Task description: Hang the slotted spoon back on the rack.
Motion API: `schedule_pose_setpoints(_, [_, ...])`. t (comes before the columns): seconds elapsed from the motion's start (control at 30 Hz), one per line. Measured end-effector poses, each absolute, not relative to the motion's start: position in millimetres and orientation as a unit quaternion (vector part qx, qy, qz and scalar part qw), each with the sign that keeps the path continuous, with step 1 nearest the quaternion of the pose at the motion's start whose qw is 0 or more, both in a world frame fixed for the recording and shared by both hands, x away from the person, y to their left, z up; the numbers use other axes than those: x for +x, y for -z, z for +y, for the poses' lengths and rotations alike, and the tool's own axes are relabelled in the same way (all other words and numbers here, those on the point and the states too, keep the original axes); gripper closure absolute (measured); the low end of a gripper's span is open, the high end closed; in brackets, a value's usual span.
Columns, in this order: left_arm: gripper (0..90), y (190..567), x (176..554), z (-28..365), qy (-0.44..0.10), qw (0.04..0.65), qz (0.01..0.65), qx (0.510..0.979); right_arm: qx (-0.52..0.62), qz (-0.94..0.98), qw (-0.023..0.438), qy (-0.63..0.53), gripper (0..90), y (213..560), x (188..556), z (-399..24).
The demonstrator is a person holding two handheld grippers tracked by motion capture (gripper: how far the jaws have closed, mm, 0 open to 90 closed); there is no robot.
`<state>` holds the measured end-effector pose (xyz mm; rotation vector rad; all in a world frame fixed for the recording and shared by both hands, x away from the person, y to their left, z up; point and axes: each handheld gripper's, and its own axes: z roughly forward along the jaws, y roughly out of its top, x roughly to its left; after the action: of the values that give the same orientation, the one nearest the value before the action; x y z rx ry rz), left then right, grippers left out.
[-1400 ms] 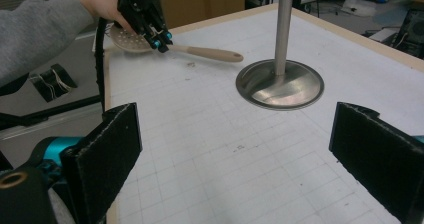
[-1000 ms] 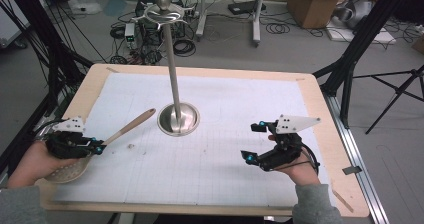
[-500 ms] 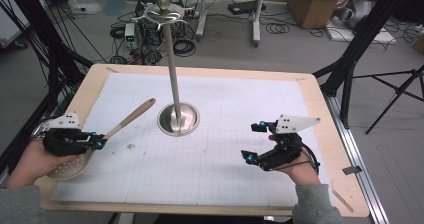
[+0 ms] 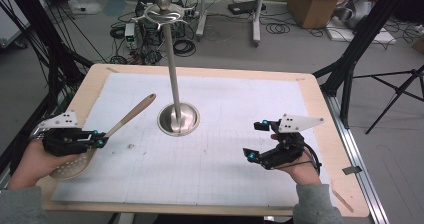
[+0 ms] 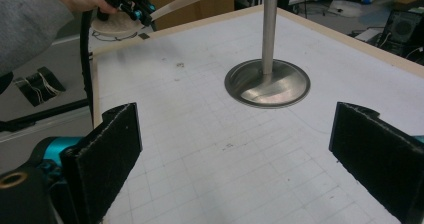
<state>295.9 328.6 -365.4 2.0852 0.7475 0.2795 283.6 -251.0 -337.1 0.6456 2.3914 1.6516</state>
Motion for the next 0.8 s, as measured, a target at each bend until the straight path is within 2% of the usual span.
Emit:
schedule_pose_setpoints(0.57, [78.0,356.2,288.4,329.4,-0.119,0.494,0.297,0.808,0.215,0.801,0.083,-0.553,5.2,336.7,283.5,-250.9])
schedule_pose_setpoints(0.8, [77.9,354.4,288.6,323.6,-0.123,0.492,0.283,0.814,0.214,0.802,0.081,-0.551,5.2,337.0,283.5,-249.8])
